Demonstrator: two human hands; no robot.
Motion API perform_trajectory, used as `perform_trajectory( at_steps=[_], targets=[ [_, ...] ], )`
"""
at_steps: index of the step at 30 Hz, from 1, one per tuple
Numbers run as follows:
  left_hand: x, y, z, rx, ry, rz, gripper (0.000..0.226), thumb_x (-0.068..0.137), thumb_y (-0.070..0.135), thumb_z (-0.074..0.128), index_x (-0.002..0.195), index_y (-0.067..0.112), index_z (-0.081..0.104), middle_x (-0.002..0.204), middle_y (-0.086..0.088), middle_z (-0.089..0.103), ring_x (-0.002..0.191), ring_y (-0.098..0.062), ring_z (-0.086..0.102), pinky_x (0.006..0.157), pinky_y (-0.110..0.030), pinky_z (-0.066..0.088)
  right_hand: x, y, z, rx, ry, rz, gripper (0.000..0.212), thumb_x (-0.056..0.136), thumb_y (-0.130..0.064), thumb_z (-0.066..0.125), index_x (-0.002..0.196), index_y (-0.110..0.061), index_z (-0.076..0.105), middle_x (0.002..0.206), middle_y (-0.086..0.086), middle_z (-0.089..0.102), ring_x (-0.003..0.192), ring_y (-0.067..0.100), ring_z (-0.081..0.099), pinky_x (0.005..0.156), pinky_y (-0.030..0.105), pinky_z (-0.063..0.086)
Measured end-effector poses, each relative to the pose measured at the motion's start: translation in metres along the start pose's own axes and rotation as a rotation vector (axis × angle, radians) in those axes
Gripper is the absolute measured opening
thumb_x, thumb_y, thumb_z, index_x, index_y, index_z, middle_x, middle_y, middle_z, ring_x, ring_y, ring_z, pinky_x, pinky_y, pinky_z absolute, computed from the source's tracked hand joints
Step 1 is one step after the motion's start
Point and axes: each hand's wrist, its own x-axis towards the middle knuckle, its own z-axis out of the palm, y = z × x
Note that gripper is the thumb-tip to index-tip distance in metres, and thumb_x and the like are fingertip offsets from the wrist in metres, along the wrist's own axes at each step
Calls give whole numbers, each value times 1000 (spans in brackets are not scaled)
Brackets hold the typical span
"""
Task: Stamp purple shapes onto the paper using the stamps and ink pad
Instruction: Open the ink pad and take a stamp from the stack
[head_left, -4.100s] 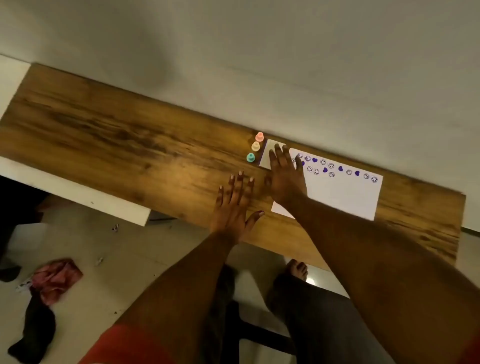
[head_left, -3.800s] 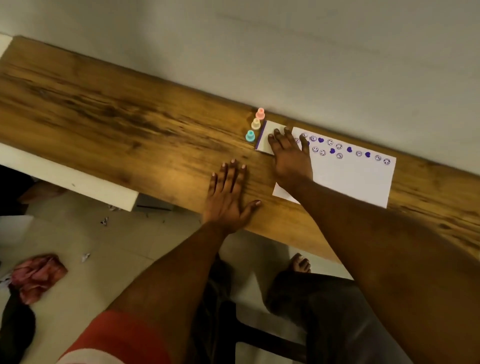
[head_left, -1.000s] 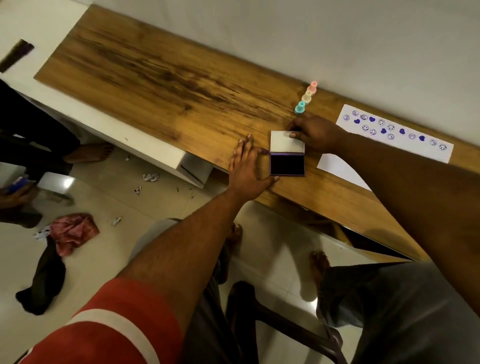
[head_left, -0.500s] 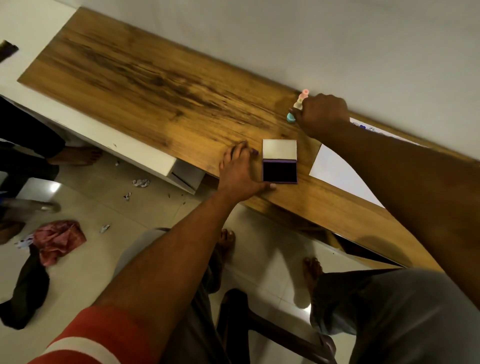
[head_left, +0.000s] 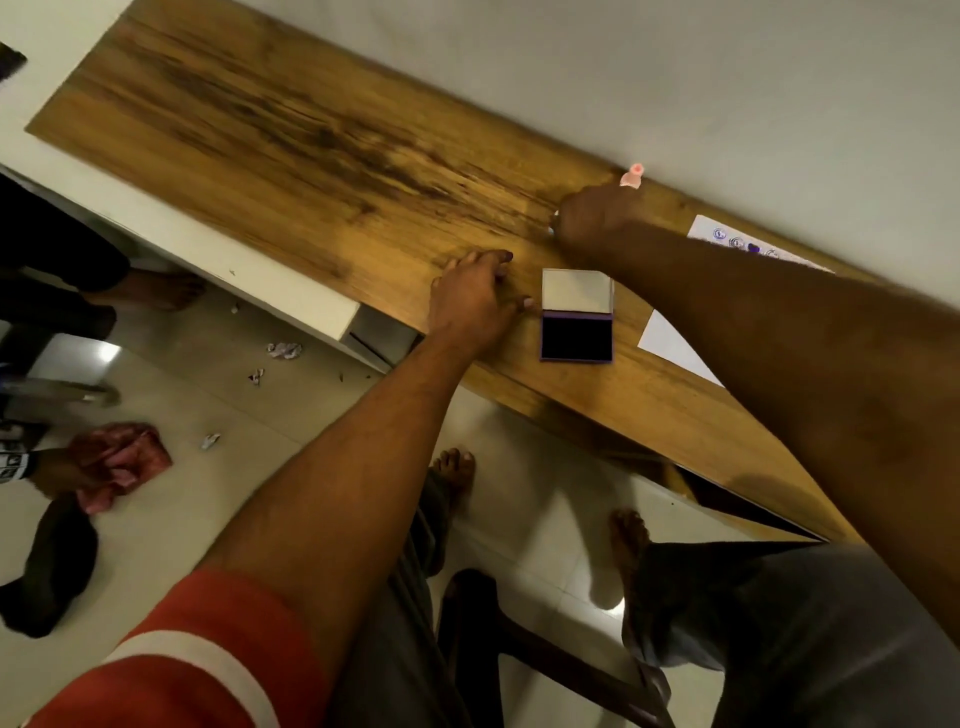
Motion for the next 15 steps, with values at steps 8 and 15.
perform_trajectory(
  at_steps=[8, 15],
  targets=[
    [6, -9, 7, -152, 108, -136, 50, 83, 38, 85, 127, 25, 68, 118, 1, 69, 114, -24, 60, 94, -42, 51, -2, -43, 3, 7, 145, -298, 32, 106, -36, 41, 105, -17, 66, 105, 10, 70, 92, 31, 66, 63, 36, 41],
    [1, -9, 7, -137, 151, -85, 26, 88, 30, 76, 113, 23, 74, 110, 0, 71, 107, -24, 61, 86, -40, 51, -12, -37, 17, 182, 164, -330, 46, 105, -50, 30, 110, -18, 63, 90, 5, 62, 72, 20, 45, 57, 32, 30]
  ],
)
